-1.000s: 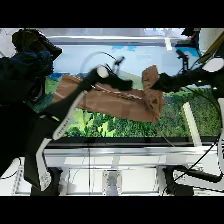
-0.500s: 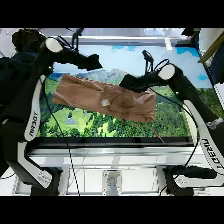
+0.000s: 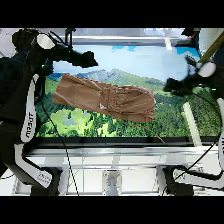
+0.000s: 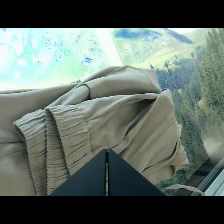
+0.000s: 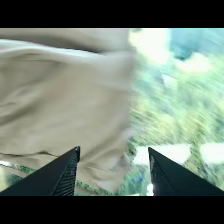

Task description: Fold the clothes and pants, and hang the long-sleeved shirts on hangers.

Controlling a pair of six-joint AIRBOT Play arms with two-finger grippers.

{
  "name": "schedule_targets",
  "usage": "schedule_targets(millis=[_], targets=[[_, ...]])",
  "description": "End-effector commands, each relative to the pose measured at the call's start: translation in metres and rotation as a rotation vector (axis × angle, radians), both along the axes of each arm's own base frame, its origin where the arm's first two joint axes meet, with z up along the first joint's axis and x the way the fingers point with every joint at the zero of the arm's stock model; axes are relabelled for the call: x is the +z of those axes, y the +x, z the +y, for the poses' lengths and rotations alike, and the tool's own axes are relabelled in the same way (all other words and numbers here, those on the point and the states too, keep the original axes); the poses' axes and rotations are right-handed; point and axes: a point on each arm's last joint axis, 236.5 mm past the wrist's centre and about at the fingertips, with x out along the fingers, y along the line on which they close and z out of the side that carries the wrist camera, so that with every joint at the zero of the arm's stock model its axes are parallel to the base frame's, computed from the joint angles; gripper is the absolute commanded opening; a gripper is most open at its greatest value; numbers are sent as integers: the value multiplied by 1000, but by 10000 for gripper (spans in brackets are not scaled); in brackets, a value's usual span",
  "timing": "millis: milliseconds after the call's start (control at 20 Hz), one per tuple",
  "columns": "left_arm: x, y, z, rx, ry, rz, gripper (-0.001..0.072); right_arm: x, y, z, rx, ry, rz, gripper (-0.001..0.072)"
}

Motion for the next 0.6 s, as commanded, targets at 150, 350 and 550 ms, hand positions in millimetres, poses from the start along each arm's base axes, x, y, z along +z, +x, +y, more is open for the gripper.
schedule_targets(millis=[150, 350, 550], targets=[[-1, 0, 1, 1, 3, 1, 16, -49, 5, -28, -129, 593, 29, 697], [-1, 0, 0, 2, 2, 2, 16, -118, 0, 11, -30, 659, 179, 697], [-1, -1, -1, 3, 0, 7, 16, -143, -1, 59, 49, 687, 241, 697]])
